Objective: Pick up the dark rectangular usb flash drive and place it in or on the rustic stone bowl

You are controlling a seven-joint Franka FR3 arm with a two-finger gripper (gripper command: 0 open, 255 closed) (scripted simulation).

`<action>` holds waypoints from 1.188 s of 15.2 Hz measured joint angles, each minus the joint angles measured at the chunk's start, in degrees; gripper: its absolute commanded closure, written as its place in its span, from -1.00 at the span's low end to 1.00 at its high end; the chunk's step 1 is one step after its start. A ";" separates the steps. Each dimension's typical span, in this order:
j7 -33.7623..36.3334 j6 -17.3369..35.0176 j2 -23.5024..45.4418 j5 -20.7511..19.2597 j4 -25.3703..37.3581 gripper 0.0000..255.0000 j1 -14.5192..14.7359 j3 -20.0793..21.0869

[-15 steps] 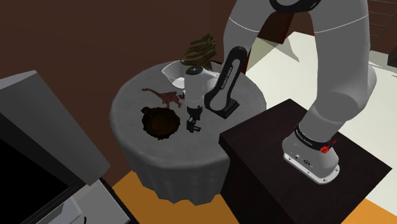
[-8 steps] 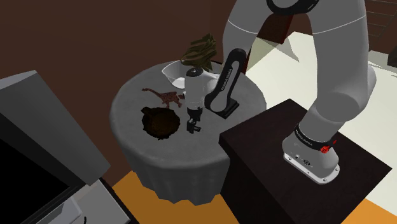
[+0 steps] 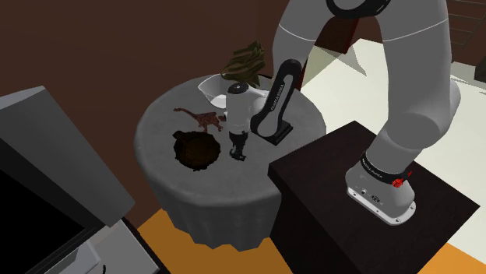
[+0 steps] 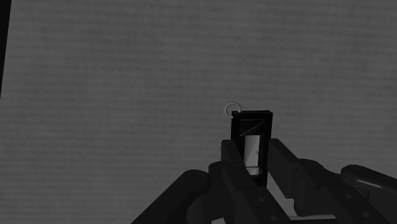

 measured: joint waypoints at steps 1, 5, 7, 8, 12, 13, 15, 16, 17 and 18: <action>0.00 0.00 0.00 0.00 0.00 1.00 0.00 0.00; -0.44 -0.58 -1.01 0.54 -0.52 1.00 -0.67 0.78; -1.32 -1.68 -2.47 1.54 -1.01 1.00 -1.83 2.11; -1.61 -2.13 -3.16 2.02 -1.29 1.00 -2.24 2.72; -3.32 -4.11 -6.18 4.20 -2.48 1.00 -4.42 5.34; -3.82 -4.57 -7.04 4.82 -2.90 1.00 -5.05 6.04; -4.95 -5.82 -8.73 6.32 -3.36 1.00 -6.32 7.63; -5.42 -6.42 -9.56 7.07 -3.59 1.00 -6.84 8.39; -5.76 -6.88 -10.10 7.61 -3.66 1.00 -7.19 8.92; -6.25 -7.52 -11.07 8.49 -3.97 1.00 -7.73 9.79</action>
